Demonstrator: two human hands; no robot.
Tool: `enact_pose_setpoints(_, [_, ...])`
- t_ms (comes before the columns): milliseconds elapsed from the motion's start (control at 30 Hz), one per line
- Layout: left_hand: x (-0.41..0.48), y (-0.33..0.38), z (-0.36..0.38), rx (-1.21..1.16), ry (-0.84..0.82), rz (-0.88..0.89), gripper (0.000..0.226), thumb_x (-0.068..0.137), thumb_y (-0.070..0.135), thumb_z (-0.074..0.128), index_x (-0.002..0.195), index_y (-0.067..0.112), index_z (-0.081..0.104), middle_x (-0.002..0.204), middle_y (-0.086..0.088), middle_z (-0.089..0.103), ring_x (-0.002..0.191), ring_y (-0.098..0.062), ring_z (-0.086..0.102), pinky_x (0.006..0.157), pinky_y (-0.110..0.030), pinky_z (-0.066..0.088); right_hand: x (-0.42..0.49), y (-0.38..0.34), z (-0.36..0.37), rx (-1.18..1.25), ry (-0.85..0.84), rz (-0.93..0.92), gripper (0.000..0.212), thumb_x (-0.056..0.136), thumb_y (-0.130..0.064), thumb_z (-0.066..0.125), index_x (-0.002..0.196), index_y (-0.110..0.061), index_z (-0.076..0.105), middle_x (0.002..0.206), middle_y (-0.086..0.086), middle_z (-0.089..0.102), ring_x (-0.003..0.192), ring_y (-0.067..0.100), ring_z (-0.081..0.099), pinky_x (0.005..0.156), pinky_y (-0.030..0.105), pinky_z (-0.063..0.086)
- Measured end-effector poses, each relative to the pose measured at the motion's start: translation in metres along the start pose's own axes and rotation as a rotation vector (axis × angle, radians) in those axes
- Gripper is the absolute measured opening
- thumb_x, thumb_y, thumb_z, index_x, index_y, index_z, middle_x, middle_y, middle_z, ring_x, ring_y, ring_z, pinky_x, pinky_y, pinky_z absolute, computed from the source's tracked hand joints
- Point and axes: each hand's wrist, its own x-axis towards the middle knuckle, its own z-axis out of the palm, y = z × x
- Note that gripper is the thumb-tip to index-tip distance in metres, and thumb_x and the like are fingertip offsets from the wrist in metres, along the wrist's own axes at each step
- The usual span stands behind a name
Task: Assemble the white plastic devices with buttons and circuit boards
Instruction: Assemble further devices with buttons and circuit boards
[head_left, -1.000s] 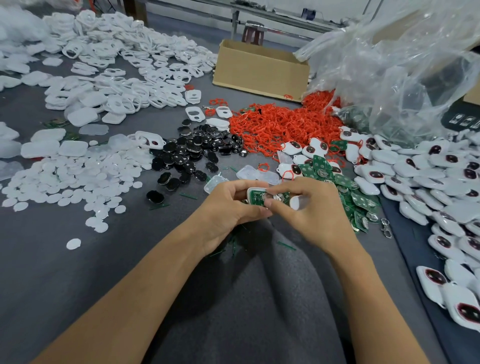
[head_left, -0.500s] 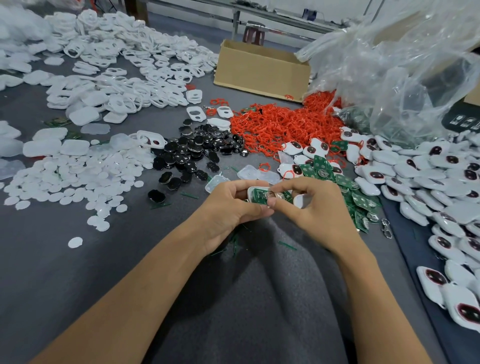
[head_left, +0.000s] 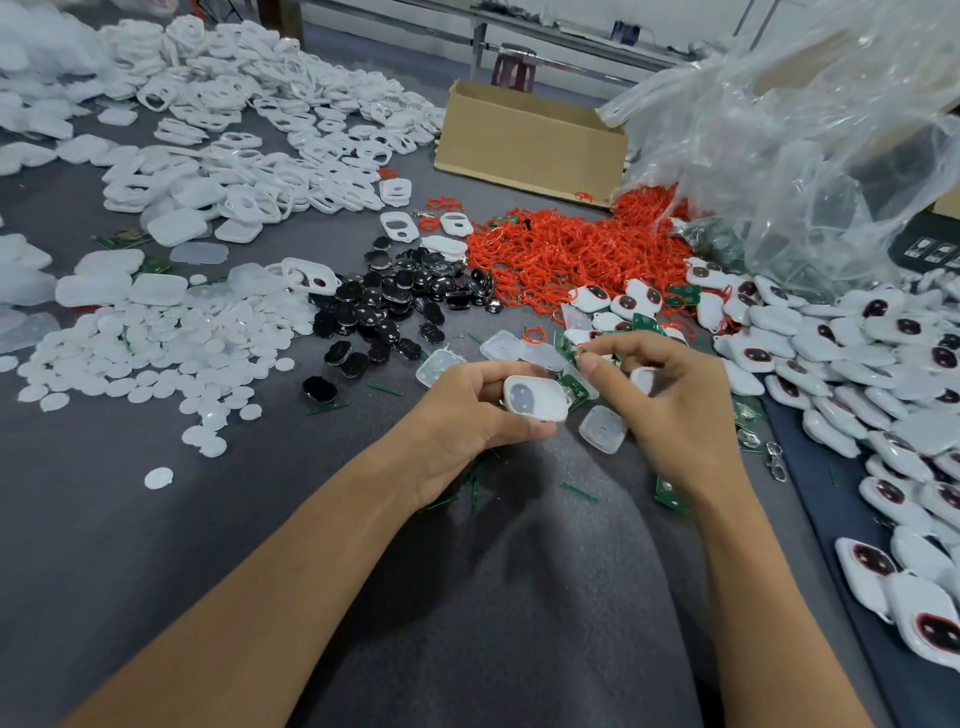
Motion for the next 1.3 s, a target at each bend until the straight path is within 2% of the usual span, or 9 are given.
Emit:
enact_pose_setpoints(100, [-0.001,0.0,0.0,0.009,-0.019,0.017,0.043,0.075,-0.017,0.067,0.112,0.005,0.065,0.108,-0.017,0.07,0.1,-0.022,0.065,0.094,-0.033,0.052,-0.002,-0.001,0.006,-0.089,-0.083,-0.036,0.004,0.079,-0.022,0.076,0.081,-0.023,0.073,0.068,-0.012,0.063,0.06,0.004,0.049,0.059,0.016,0.036])
enact_pose_setpoints(200, [-0.001,0.0,-0.001,0.006,-0.026,0.02,0.044,0.075,-0.02,0.065,0.113,0.003,0.064,0.104,-0.015,0.069,0.096,-0.02,0.065,0.093,-0.032,0.053,-0.002,0.001,0.009,-0.202,-0.151,-0.074,0.006,0.078,-0.022,0.077,0.082,-0.02,0.073,0.067,-0.01,0.06,0.061,0.009,0.048,0.061,0.021,0.038])
enact_pose_setpoints(333, [0.001,-0.001,-0.002,0.003,-0.005,0.013,0.05,0.074,-0.022,0.064,0.119,0.001,0.059,0.1,-0.013,0.068,0.086,-0.016,0.066,0.089,-0.03,0.055,-0.003,0.001,0.012,-0.249,-0.183,-0.126,0.008,0.078,-0.022,0.077,0.083,-0.019,0.073,0.074,-0.009,0.064,0.063,0.006,0.05,0.064,0.024,0.041])
enact_pose_setpoints(567, [0.003,-0.002,-0.002,0.011,0.007,0.025,0.047,0.075,-0.022,0.064,0.116,0.0,0.058,0.101,-0.013,0.067,0.088,-0.017,0.065,0.091,-0.033,0.055,-0.002,0.001,0.013,-0.305,-0.18,-0.141,0.009,0.076,-0.023,0.077,0.084,-0.021,0.073,0.074,-0.011,0.063,0.063,0.002,0.049,0.064,0.025,0.039])
enact_pose_setpoints(867, [0.002,-0.002,-0.002,0.02,0.006,0.038,0.048,0.075,-0.021,0.065,0.118,-0.002,0.057,0.1,-0.01,0.068,0.086,-0.015,0.066,0.089,-0.032,0.055,-0.002,0.001,0.014,-0.325,-0.167,-0.132,0.011,0.076,-0.022,0.077,0.086,-0.02,0.073,0.078,-0.008,0.067,0.066,0.007,0.052,0.066,0.029,0.044])
enact_pose_setpoints(1167, [0.001,-0.002,-0.001,0.039,0.018,0.031,0.049,0.075,-0.021,0.065,0.119,-0.002,0.057,0.106,-0.015,0.066,0.09,-0.018,0.064,0.091,-0.035,0.054,-0.004,-0.002,0.014,-0.341,-0.168,-0.13,0.012,0.076,-0.022,0.077,0.087,-0.02,0.073,0.079,-0.006,0.068,0.067,0.009,0.054,0.068,0.033,0.047])
enact_pose_setpoints(1300, [0.002,-0.002,-0.002,-0.016,0.006,0.021,0.044,0.078,-0.02,0.062,0.119,-0.005,0.056,0.102,-0.015,0.065,0.082,-0.016,0.067,0.087,-0.033,0.057,-0.003,-0.004,0.014,-0.354,-0.176,-0.122,0.012,0.076,-0.023,0.077,0.087,-0.019,0.073,0.081,-0.003,0.069,0.069,0.013,0.057,0.069,0.036,0.048])
